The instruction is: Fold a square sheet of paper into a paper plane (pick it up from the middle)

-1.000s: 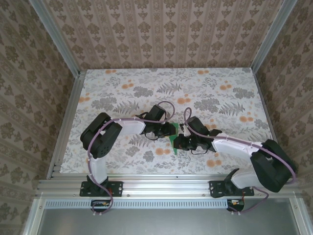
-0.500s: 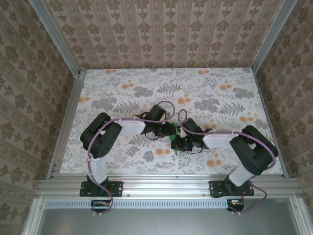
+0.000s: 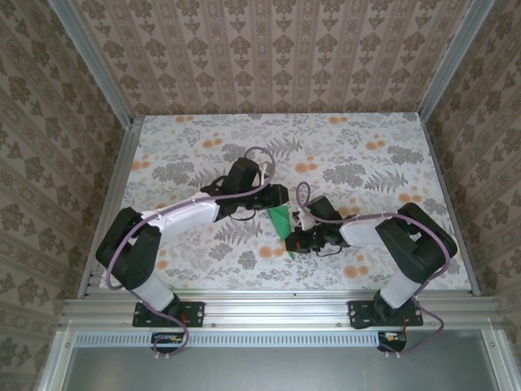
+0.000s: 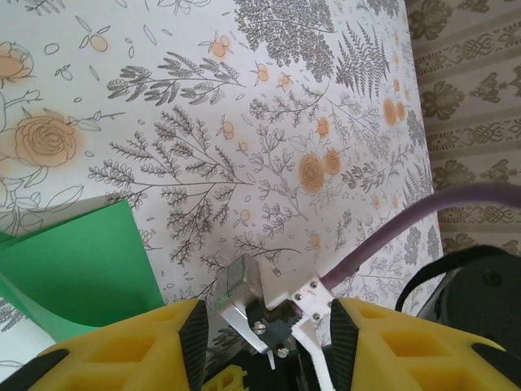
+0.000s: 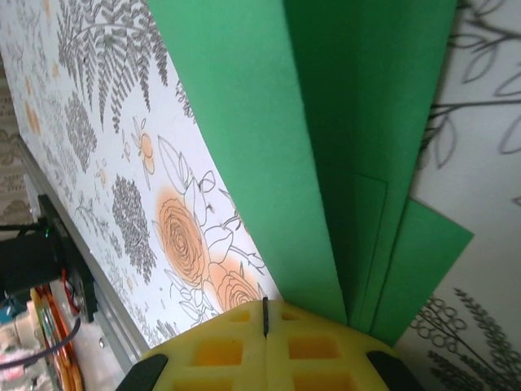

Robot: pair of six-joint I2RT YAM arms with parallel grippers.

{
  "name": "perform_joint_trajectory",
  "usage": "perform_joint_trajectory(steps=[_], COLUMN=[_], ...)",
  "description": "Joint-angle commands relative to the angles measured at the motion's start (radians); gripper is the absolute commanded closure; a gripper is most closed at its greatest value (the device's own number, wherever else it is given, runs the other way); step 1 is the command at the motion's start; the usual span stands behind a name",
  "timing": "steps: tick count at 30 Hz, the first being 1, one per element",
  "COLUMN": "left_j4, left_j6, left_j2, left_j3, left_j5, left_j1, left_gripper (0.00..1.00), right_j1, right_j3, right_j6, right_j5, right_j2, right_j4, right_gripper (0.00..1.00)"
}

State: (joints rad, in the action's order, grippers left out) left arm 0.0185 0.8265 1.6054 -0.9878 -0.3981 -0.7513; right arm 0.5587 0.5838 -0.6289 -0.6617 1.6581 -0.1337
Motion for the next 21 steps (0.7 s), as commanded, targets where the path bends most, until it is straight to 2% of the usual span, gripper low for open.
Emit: perform_joint_trajectory(steps=[1,8,21], left_j4=[0.014,0.048,0.167], left_j6=[0.014,0.015,0.006], left_j2=[0.008,0.032,0.182], left_j3=[0.08,0.127,0.118], left_j5=[0.014,0.032,0.036], left_j1=[-0.011,-0.054,-0.025], left_gripper=[0.55,0.59,0.6], right_j1=[-0.009,-0.034,-0.048], right_j3=[0.002,0.034,0.035], right_j6=[0.108,0.138,0.134], right_j5=[-0.016,-0.012,-0.009], right_j2=[0.064,0.078,0.081], right_j4=[0.206,0.267,0.293], right_gripper=[0.94,0.94,0.95])
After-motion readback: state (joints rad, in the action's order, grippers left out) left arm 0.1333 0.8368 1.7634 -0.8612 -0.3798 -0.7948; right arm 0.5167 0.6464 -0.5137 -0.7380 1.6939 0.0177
